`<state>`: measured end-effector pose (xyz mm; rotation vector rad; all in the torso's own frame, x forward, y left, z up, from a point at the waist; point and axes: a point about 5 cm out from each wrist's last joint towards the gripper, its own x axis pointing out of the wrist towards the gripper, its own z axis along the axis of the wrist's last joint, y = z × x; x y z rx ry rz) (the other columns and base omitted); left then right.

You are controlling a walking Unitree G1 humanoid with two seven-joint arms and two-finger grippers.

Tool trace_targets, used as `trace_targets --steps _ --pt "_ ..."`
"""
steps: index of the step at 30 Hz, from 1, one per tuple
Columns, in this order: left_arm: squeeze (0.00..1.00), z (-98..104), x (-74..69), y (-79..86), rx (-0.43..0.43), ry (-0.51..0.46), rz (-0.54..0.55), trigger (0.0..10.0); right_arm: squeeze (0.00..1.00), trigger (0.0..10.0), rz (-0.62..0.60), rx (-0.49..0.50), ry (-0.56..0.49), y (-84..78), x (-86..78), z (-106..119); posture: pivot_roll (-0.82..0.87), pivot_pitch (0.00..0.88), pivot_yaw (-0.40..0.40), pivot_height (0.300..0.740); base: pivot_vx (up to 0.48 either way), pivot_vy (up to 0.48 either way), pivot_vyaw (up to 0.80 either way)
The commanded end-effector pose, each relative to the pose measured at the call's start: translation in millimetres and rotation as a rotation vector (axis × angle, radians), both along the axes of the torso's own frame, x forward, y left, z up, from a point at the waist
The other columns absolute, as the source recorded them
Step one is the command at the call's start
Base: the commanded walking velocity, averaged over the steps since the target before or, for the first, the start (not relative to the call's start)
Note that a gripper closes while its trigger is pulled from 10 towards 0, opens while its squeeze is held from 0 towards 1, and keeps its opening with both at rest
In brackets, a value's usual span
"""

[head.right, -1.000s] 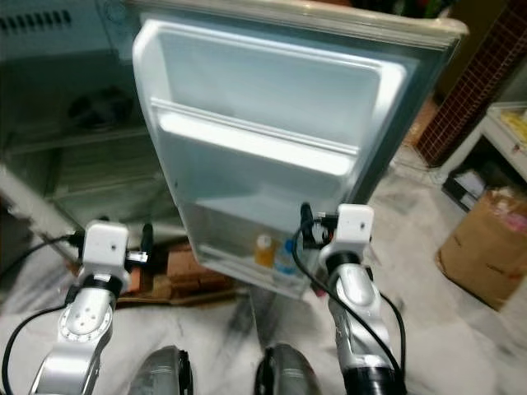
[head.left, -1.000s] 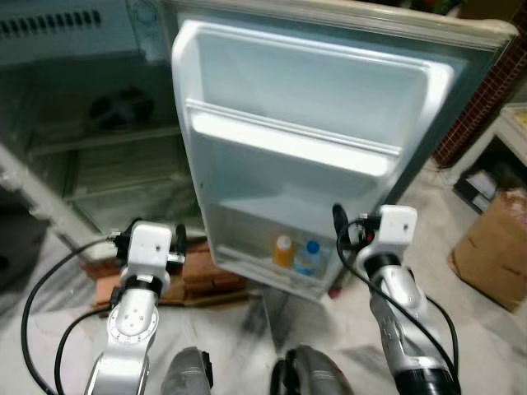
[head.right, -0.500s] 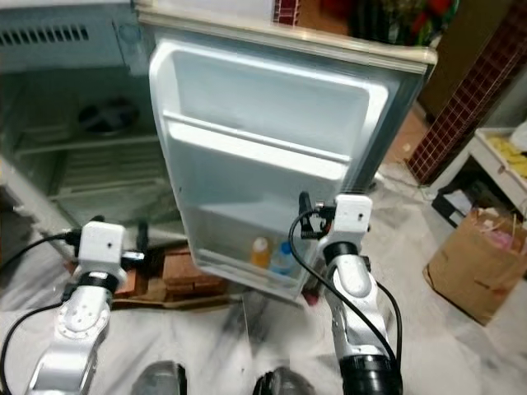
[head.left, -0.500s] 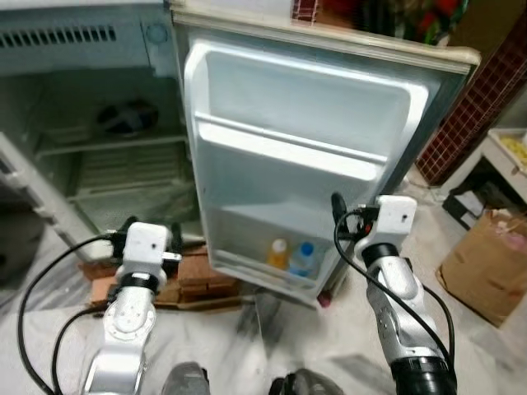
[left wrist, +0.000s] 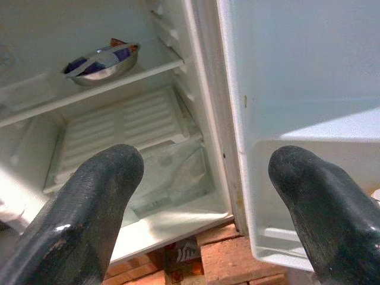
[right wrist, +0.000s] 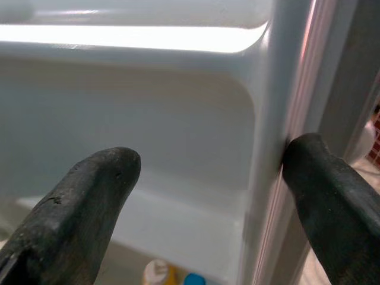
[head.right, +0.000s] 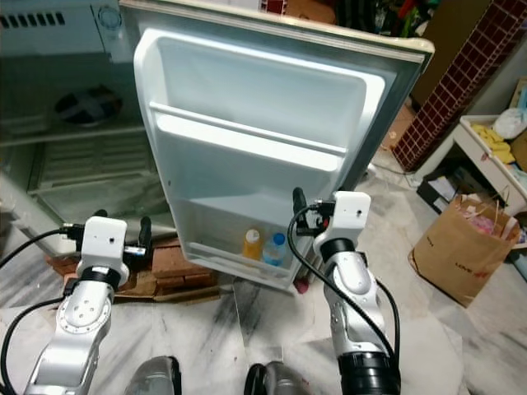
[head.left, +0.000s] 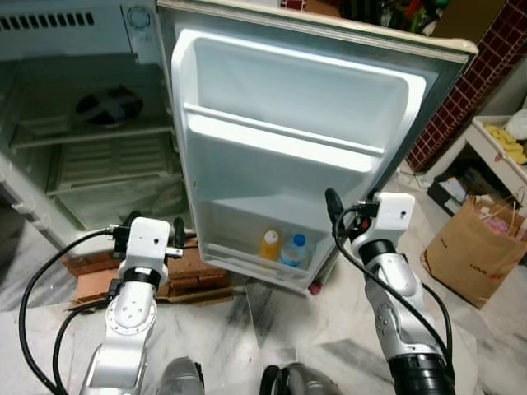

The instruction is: Restocking fridge

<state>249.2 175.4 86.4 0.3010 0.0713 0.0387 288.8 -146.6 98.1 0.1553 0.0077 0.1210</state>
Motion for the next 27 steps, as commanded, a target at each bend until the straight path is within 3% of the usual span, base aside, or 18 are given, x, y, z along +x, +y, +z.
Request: trace_targets --steps 1,16,27 --pt "0.00 -3 -2.2 -1.2 -0.003 0.013 -0.006 10.0 0.00 10.0 0.065 0.011 0.030 10.6 -3.1 -4 0.12 0.080 -0.077 0.740 -0.322 0.000 0.00" --pt "0.00 -3 -2.1 -1.1 0.001 0.016 -0.011 10.0 0.00 10.0 0.070 0.021 -0.023 8.1 -4.2 2 0.12 0.085 -0.071 0.740 -0.312 0.000 0.00" --pt "0.00 -2 -2.7 0.0 0.002 0.010 -0.006 10.0 0.00 10.0 -0.004 -0.036 0.030 0.7 -2.4 -8 0.12 0.086 -0.068 0.740 0.000 0.000 0.00"
